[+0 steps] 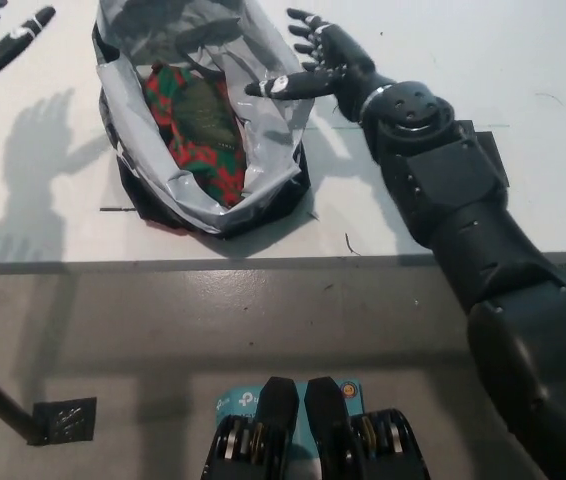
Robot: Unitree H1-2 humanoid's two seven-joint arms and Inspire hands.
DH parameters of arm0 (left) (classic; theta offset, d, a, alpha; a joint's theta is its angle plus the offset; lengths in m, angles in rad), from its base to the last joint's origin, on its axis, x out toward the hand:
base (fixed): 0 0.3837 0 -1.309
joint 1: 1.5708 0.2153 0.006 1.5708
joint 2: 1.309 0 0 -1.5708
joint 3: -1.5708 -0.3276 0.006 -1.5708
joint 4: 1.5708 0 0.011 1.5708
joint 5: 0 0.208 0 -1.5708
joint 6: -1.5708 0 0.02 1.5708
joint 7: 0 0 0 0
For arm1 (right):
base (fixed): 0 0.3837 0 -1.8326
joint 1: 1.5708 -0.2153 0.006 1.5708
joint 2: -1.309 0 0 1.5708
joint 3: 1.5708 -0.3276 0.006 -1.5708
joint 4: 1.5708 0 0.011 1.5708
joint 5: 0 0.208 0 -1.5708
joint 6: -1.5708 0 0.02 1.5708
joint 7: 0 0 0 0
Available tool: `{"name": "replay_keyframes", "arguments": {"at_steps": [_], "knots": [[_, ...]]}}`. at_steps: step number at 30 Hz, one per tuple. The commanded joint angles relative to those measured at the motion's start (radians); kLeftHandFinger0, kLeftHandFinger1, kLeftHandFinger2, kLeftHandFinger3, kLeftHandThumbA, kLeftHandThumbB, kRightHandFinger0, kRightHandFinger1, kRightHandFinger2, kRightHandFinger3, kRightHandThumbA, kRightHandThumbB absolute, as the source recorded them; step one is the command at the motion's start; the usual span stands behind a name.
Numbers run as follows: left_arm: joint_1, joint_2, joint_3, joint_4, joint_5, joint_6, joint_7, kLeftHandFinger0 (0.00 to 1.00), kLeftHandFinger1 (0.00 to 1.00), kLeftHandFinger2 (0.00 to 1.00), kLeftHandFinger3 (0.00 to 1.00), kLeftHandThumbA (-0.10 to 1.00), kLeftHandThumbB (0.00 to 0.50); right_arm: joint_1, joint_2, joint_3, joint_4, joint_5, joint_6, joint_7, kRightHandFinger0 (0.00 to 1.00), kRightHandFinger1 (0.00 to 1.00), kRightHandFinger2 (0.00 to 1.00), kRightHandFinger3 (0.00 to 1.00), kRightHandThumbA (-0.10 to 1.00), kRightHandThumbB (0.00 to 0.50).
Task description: The robot uses its right hand to pick up a bag of coffee beans and puts it in the black plastic bag, then the robot grabs the top of the bag and lifts it.
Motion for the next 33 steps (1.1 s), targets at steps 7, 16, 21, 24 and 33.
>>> {"name": "replay_keyframes", "arguments": {"at_steps": [7, 16, 21, 24, 33], "knots": [[-0.06, -0.018, -0.023, 0.063, 0.001, -0.109, 0.085, 1.0, 1.0, 1.0, 1.0, 1.0, 0.5, -0.074, 0.03, -0.044, 0.058, 0.054, -0.043, -0.003, 1.0, 1.0, 1.0, 1.0, 1.0, 0.466], [-0.051, -0.064, -0.04, -0.01, -0.009, -0.057, 0.054, 1.0, 1.0, 1.0, 1.0, 0.99, 0.489, -0.055, 0.026, -0.059, 0.091, 0.056, -0.057, -0.005, 1.0, 1.0, 1.0, 1.0, 1.0, 0.5], [-0.046, -0.092, -0.047, -0.05, -0.013, -0.043, 0.04, 1.0, 1.0, 1.0, 1.0, 0.96, 0.459, -0.045, 0.011, -0.077, 0.112, 0.076, -0.041, -0.013, 1.0, 1.0, 1.0, 1.0, 1.0, 0.5], [-0.042, -0.102, -0.052, -0.066, -0.014, -0.036, 0.026, 1.0, 1.0, 1.0, 1.0, 0.97, 0.48, -0.046, 0.007, -0.117, 0.124, 0.11, -0.023, -0.038, 1.0, 1.0, 1.0, 1.0, 1.0, 0.484], [-0.025, -0.127, -0.041, -0.144, -0.038, -0.01, -0.011, 1.0, 1.0, 1.0, 1.0, 0.94, 0.452, -0.07, 0.023, -0.321, 0.149, 0.234, -0.03, -0.267, 0.0, 0.2, 0.78, 0.83, -0.1, 0.185]]}}
